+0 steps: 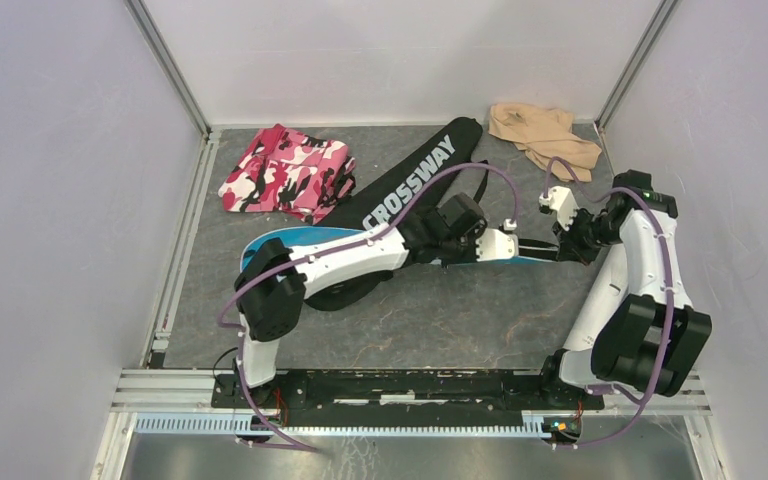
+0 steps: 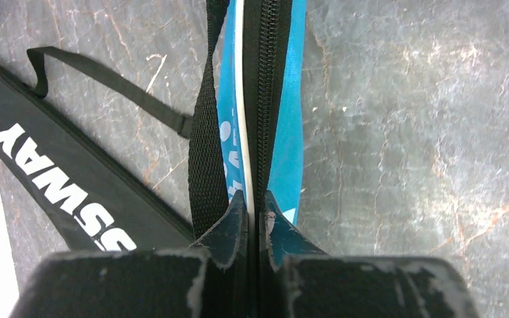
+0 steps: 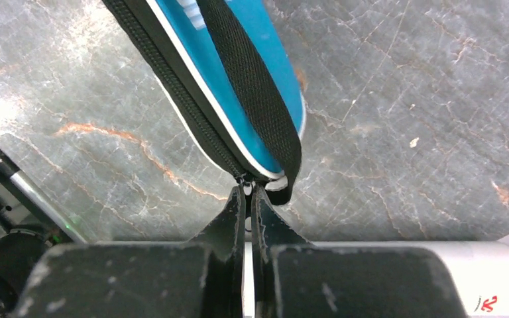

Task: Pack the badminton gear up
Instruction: Zip the racket bag at the center of the board, then place the racket bag at the center of the board.

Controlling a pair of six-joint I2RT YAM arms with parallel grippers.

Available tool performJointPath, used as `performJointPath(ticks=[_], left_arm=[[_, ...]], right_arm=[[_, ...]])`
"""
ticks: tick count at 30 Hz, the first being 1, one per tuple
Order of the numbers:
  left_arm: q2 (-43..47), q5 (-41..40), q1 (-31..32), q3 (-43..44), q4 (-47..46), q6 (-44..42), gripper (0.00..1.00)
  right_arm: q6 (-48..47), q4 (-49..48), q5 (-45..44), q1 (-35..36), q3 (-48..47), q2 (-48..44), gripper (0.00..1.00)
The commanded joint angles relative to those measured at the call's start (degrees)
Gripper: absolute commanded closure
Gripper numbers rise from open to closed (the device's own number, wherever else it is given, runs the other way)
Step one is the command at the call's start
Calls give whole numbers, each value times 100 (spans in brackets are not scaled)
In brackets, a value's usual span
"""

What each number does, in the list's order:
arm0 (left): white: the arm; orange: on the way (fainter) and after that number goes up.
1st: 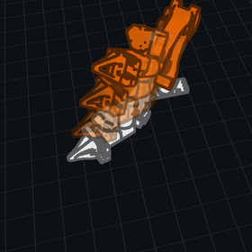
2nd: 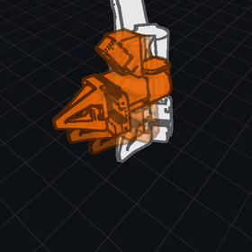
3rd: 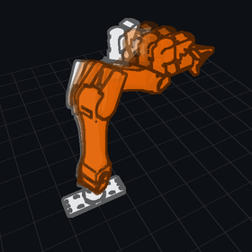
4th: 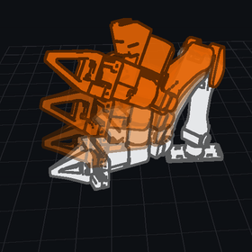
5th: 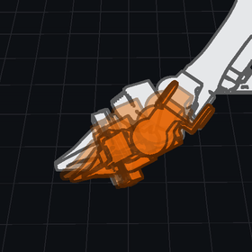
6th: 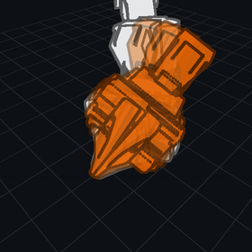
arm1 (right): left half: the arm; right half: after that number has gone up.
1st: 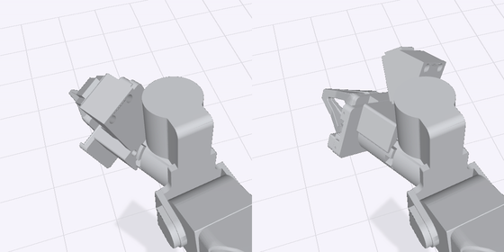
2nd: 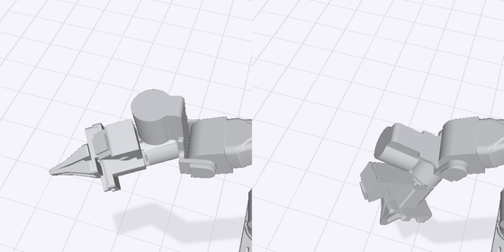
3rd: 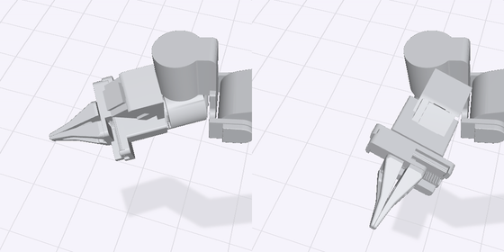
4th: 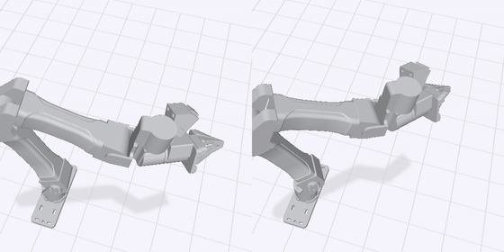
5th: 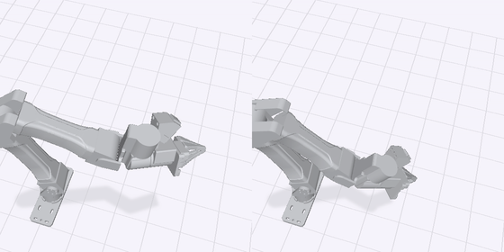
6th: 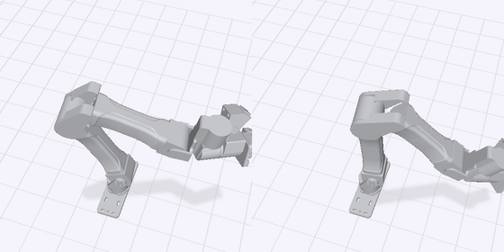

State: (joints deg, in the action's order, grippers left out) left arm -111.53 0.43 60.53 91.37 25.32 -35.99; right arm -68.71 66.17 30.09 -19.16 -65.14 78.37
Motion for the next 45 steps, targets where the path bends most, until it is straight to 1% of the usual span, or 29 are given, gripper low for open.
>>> performJointPath(ticks=[1,5,11,17,21,22,23,26,27,28,29,32,34,36,39,43,45], left_arm=[[575,-77,-469,183,853,-416,98],[701,363,-718,248,920,-311,98],[630,1020,-968,532,1021,10,98],[448,1732,-1302,965,1201,141,98],[390,1539,-1342,1031,1090,-25,98],[348,1420,-1335,1085,1059,-26,98],[290,1262,-1334,1181,1033,-14,98],[147,654,-1334,1492,913,22,98],[103,461,-1334,1581,867,11,98],[66,273,-1338,1664,833,-11,98],[13,119,-1346,1752,819,-32,98],[-163,-330,-1359,1959,780,-46,98],[-258,-631,-1368,2006,638,31,98],[-393,-1096,-1389,2043,433,112,98],[-734,-1500,-1474,2297,208,281,98],[-1428,-1417,-1562,3065,349,671,97],[-1817,-1251,-1554,3521,564,905,95]], right_arm=[[-298,-74,-600,-171,-319,162,100],[-316,-237,-585,-198,-208,266,100],[-261,-547,-469,-196,175,280,100],[-23,-1212,-695,-196,663,223,100],[165,-1251,-544,-194,530,318,99],[194,-1166,-418,-199,424,328,96],[240,-1099,-306,-198,328,341,89],[491,-925,59,-198,-55,338,66],[610,-868,189,-202,-230,337,55],[681,-797,294,-207,-368,341,48],[770,-727,438,-203,-531,339,42],[1072,-621,756,-202,-896,322,29],[1209,-601,911,-203,-998,289,25],[1305,-614,1016,-202,-1013,259,23],[1364,-625,1140,-205,-941,213,21],[1445,-712,1248,-207,-772,80,18],[1495,-775,1275,-203,-666,-15,18]])
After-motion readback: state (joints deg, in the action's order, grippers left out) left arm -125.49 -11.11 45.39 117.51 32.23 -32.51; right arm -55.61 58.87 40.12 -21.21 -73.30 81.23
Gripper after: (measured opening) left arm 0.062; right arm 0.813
